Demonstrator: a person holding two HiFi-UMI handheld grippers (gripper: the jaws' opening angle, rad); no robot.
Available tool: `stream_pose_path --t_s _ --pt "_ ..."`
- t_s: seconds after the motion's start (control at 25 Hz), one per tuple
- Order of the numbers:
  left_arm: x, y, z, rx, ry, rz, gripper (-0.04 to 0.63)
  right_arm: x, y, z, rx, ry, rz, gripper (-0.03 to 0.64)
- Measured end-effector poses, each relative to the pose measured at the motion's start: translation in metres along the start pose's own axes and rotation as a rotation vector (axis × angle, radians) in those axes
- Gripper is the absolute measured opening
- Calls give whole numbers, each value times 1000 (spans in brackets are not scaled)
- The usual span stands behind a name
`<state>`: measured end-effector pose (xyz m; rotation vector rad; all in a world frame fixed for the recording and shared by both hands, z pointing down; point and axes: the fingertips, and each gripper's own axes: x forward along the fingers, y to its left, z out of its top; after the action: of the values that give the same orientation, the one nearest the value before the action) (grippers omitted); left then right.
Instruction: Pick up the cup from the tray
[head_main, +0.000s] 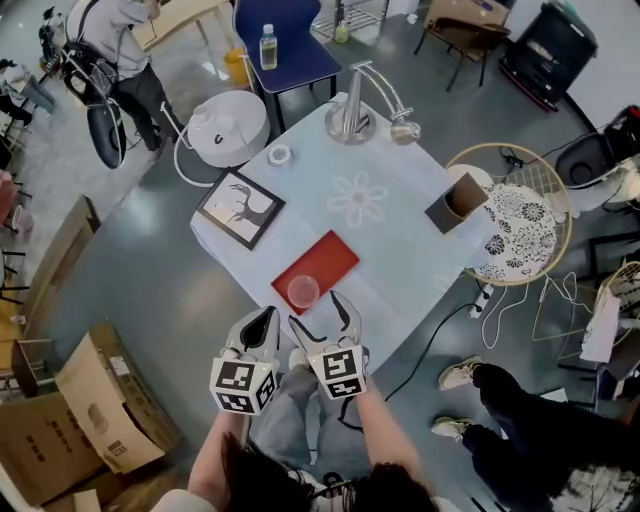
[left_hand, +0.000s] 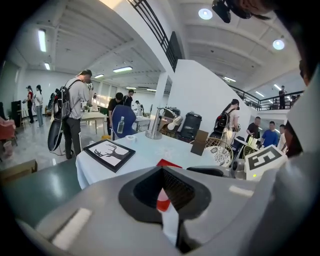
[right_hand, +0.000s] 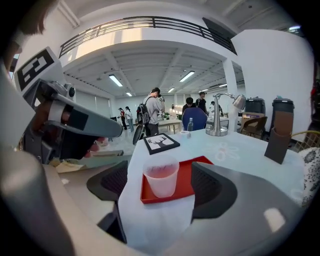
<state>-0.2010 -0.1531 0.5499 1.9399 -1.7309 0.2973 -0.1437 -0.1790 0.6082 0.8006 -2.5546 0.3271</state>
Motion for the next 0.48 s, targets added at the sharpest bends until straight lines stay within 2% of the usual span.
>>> stream_pose_path --t_s 0.24,0.32,0.4,0.48 --pt "15 14 -10 -52 5 23 0 32 -3 -15 2 21 0 408" --pt "18 17 -13 -7 21 33 0 41 -4 -16 0 25 2 408" --pt "21 22 -19 88 55 41 0 47 -2 -16 -3 29 -2 408" --pt "24 23 -24 133 76 21 0 52 -2 -16 -9 36 -4 408"
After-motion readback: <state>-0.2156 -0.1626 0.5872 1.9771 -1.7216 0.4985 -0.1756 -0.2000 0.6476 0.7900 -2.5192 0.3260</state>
